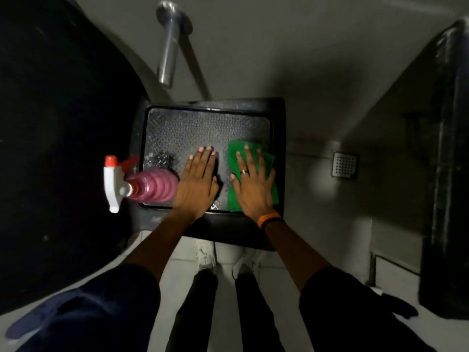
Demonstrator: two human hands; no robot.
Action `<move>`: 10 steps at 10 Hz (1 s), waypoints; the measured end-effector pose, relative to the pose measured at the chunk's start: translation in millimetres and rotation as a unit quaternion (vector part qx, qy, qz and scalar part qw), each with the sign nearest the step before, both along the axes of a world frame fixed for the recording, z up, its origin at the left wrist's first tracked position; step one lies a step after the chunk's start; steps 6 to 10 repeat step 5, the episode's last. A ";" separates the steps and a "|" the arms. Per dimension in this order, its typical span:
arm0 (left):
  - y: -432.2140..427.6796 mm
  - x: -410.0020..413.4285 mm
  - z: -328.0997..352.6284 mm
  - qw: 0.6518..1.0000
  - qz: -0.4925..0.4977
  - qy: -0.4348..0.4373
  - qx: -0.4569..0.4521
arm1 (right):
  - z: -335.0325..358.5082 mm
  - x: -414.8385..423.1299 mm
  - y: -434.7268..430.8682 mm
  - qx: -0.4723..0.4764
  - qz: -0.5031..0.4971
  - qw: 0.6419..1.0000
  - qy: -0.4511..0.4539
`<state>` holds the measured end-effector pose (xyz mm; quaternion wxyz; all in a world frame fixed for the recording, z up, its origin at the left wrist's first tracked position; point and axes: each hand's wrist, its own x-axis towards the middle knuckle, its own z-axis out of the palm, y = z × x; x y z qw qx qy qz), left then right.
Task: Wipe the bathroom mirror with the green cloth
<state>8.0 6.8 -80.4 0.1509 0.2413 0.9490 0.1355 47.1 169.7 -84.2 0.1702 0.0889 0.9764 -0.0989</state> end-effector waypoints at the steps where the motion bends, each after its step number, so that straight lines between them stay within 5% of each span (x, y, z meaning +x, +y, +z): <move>1: 1.6 0.4 -25.4 1.000 0.003 -0.016 0.000 | -24.5 3.5 1.2 0.015 0.004 0.999 0.035; 3: 3.0 3.5 -39.6 0.998 -0.014 -0.063 -0.027 | -29.4 3.8 -2.6 0.027 0.009 0.999 0.027; 4: 2.4 -12.9 6.7 0.996 -0.002 -0.084 -0.012 | 7.2 -6.4 5.0 -0.012 0.016 0.999 -0.034; 5: 2.5 -18.6 52.4 0.998 -0.010 -0.052 0.019 | 45.8 -7.6 11.7 -0.023 0.009 1.000 -0.017; 10: 2.5 -18.6 52.4 0.998 -0.010 -0.052 0.019 | 45.8 -7.6 11.7 -0.023 0.009 1.000 -0.017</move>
